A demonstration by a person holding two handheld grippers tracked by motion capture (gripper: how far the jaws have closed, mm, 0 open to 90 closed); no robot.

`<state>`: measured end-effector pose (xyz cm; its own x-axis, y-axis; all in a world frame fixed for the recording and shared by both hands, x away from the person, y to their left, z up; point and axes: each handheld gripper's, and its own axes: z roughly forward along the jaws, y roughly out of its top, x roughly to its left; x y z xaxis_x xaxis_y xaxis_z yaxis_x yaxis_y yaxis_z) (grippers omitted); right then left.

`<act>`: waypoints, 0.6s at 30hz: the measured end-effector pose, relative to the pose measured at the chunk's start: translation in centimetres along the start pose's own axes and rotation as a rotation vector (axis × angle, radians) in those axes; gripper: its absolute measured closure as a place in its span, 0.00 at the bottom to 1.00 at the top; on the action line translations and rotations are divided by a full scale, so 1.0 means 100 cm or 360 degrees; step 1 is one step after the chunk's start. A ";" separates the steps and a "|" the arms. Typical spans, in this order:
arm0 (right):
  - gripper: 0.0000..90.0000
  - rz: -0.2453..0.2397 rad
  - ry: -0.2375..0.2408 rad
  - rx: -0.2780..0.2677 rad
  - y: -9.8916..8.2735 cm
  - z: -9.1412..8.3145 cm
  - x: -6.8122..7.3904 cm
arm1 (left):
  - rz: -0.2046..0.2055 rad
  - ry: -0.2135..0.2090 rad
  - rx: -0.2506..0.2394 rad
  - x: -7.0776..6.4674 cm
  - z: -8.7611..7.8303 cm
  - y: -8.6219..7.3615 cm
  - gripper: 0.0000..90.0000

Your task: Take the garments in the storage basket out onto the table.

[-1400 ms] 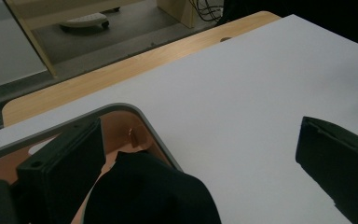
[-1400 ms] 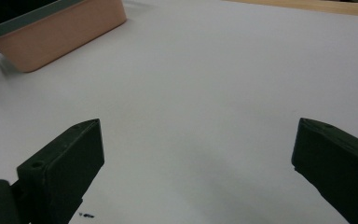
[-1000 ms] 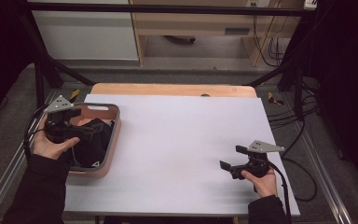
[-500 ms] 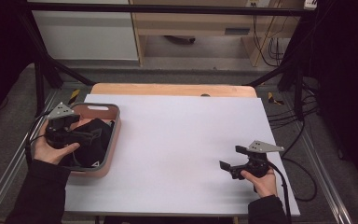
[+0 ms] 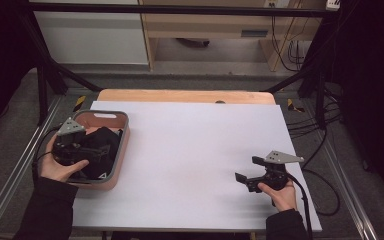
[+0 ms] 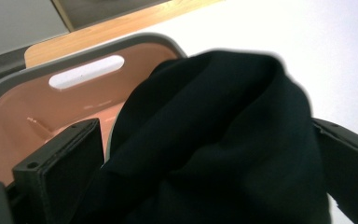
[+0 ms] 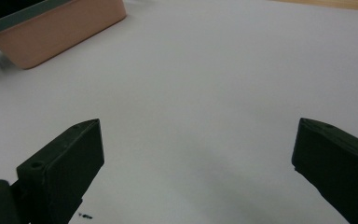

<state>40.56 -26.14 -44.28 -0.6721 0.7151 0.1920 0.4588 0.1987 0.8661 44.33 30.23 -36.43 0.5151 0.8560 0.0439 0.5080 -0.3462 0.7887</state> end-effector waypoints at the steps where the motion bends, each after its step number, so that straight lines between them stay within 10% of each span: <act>1: 0.03 0.0000 0.0000 0.0000 0.000 0.000 0.000 | 0.0001 0.0011 0.0009 0.000 0.001 -0.001 0.00; 18: 0.03 0.0002 0.0003 0.0005 0.000 0.000 0.000 | -0.0020 0.0013 -0.0002 -0.004 0.005 -0.012 0.17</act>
<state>40.60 -26.13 -44.32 -0.6726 0.7142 0.1939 0.4615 0.1999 0.8643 43.91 30.14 -37.72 0.5031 0.8634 0.0390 0.5136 -0.3349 0.7900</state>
